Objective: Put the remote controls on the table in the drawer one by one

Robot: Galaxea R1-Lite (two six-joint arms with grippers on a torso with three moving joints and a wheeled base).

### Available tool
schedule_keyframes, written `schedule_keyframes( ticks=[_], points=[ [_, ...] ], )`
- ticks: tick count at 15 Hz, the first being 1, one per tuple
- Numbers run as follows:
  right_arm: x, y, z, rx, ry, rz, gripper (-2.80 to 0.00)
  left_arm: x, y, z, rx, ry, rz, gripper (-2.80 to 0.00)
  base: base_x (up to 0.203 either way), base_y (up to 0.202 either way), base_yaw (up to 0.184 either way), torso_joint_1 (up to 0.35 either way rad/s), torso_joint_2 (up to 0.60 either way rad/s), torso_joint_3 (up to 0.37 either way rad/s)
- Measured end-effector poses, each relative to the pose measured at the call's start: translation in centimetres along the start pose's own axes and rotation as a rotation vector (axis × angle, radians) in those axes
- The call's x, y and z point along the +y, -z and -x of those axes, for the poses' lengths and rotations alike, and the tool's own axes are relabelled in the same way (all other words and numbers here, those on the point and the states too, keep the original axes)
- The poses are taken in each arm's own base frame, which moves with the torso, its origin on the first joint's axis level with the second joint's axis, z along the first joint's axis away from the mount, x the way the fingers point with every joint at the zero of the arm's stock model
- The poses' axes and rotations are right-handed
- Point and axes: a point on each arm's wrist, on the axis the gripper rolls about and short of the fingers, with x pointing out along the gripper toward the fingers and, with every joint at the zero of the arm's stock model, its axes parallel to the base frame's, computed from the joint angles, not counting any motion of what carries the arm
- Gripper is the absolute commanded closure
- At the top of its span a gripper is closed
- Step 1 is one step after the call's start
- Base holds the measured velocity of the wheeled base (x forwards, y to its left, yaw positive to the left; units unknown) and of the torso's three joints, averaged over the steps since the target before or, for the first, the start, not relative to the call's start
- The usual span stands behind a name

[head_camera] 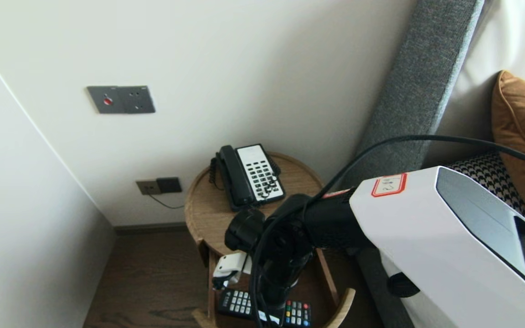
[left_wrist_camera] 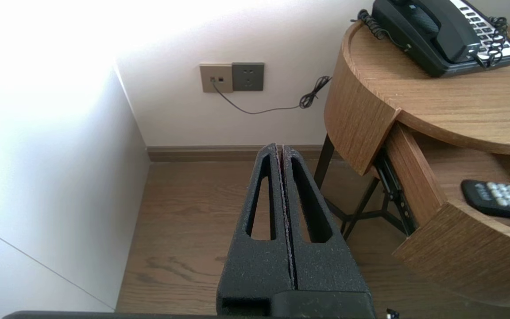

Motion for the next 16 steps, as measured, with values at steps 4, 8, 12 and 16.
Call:
schedule_keyframes(
  ticks=[4, 8, 12, 16],
  points=[
    [-0.2, 0.0, -1.2, 0.019, -0.006, -0.006, 0.00, 0.0, 0.0, 0.0, 0.000, 0.001, 0.000, 0.00, 0.000, 0.000, 0.000, 0.000, 0.00, 0.000],
    [-0.7, -0.3, -2.3, -0.006, 0.018, -0.004, 0.00, 0.0, 0.0, 0.0, 0.000, 0.000, 0.000, 0.00, 0.000, 0.000, 0.000, 0.000, 0.00, 0.000],
    [-0.8, 0.0, -3.2, 0.017, 0.017, -0.011, 0.00, 0.0, 0.0, 0.0, 0.000, 0.000, 0.000, 0.00, 0.000, 0.000, 0.000, 0.000, 0.00, 0.000],
    [-1.1, 0.0, -3.8, 0.021, 0.021, -0.014, 0.00, 0.0, 0.0, 0.0, 0.000, 0.000, 0.000, 0.00, 0.000, 0.000, 0.000, 0.000, 0.00, 0.000]
  ],
)
